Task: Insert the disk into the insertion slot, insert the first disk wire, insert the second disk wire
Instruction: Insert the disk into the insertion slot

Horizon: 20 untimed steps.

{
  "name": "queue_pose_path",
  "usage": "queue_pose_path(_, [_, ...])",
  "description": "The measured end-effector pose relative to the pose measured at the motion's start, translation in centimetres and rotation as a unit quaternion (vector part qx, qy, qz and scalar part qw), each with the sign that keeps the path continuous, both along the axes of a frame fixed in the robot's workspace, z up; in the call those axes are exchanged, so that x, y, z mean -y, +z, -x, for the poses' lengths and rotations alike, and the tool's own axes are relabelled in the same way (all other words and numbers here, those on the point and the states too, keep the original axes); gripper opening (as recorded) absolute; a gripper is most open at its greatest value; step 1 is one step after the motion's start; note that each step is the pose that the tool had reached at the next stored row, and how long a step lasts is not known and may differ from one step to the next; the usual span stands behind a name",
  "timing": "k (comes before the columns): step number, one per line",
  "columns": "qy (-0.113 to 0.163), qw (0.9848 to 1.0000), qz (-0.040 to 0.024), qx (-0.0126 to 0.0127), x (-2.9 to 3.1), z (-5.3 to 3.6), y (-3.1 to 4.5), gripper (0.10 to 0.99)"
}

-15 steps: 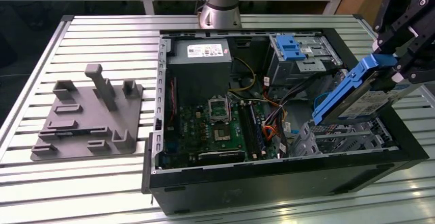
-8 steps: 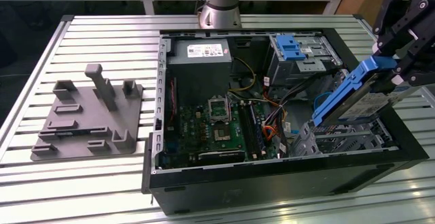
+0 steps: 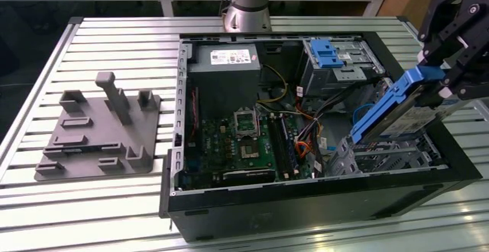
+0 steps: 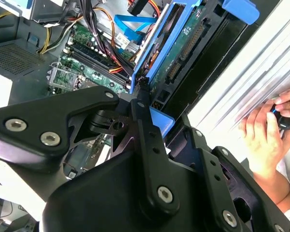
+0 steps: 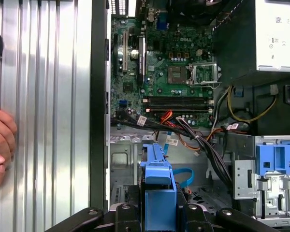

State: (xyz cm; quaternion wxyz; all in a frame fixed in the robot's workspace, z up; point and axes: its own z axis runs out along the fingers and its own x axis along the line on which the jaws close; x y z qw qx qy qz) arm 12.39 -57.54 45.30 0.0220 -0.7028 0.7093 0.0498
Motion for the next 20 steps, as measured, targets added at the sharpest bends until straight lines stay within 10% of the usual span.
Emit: queue_pose_path(20, [0.000,1.0000,0.0000,0.0000,0.16,0.00,-0.74,0.365])
